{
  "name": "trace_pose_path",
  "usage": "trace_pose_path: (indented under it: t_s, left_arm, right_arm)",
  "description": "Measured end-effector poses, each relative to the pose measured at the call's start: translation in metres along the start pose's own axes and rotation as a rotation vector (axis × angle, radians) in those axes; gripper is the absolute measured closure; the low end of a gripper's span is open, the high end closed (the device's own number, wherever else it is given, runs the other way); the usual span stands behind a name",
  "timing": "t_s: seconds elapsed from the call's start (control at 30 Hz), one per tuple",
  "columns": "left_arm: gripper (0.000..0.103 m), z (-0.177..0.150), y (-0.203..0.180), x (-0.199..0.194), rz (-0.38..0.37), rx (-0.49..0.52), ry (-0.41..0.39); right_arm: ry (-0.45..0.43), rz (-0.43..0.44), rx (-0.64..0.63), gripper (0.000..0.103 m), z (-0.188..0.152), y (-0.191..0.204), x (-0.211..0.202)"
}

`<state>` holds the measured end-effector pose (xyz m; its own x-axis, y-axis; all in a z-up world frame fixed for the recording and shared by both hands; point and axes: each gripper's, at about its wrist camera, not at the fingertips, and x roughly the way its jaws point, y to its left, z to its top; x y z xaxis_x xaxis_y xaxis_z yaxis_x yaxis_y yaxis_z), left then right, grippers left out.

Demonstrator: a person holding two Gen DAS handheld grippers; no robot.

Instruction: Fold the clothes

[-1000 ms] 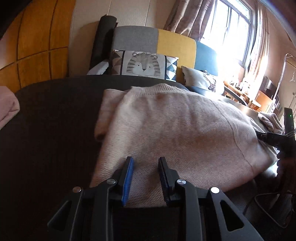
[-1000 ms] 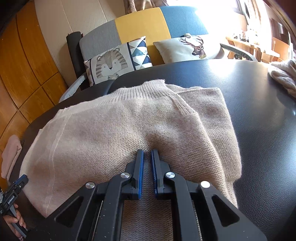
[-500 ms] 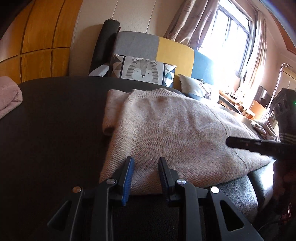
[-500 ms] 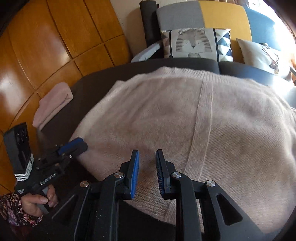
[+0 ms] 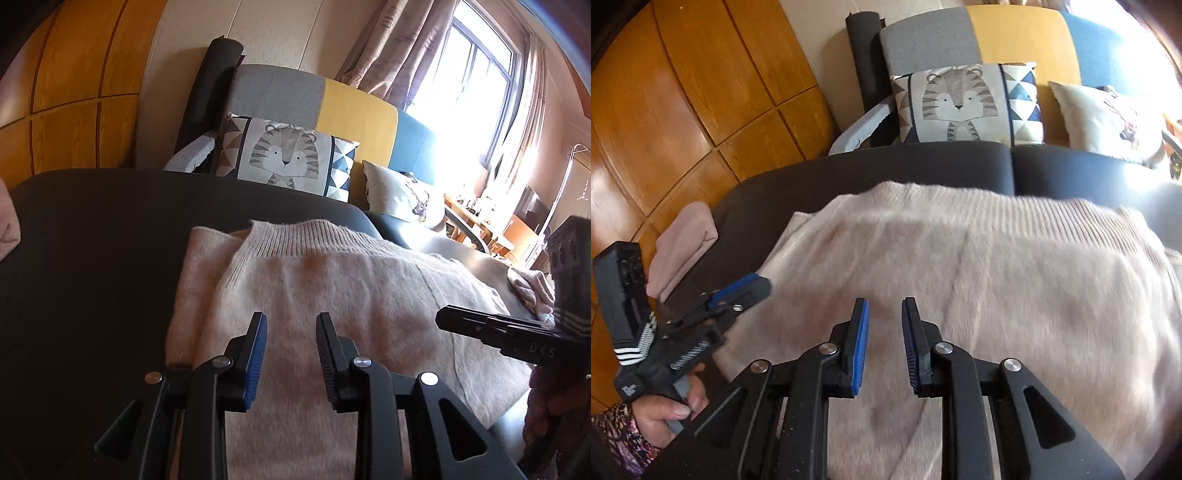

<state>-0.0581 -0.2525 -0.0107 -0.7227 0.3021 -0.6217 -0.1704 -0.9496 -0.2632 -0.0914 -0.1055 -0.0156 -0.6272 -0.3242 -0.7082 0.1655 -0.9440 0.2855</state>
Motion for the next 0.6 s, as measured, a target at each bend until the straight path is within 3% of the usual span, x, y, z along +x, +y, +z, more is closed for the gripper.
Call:
trace_pose_path:
  t_s: [0.13,0.33,0.47,0.6]
  left_arm:
    - [0.076,0.005,0.014,0.039,0.039,-0.082,0.105]
    - [0.076,0.002,0.022,0.036,-0.012,-0.127,0.072]
    - [0.076,0.000,0.022,0.035,-0.014,-0.129,0.068]
    - [0.076,0.001,0.023,0.035,-0.020,-0.135,0.065]
  right_arm:
    - [0.039,-0.022,-0.099,0.083,0.021,0.017,0.027]
    - [0.136,-0.110,-0.191,0.083,0.036,0.036,0.087]
    - [0.112,-0.118,-0.165,0.082,0.042,0.039,0.096]
    - [0.007,-0.057,-0.091,0.081,0.039,0.024,0.058]
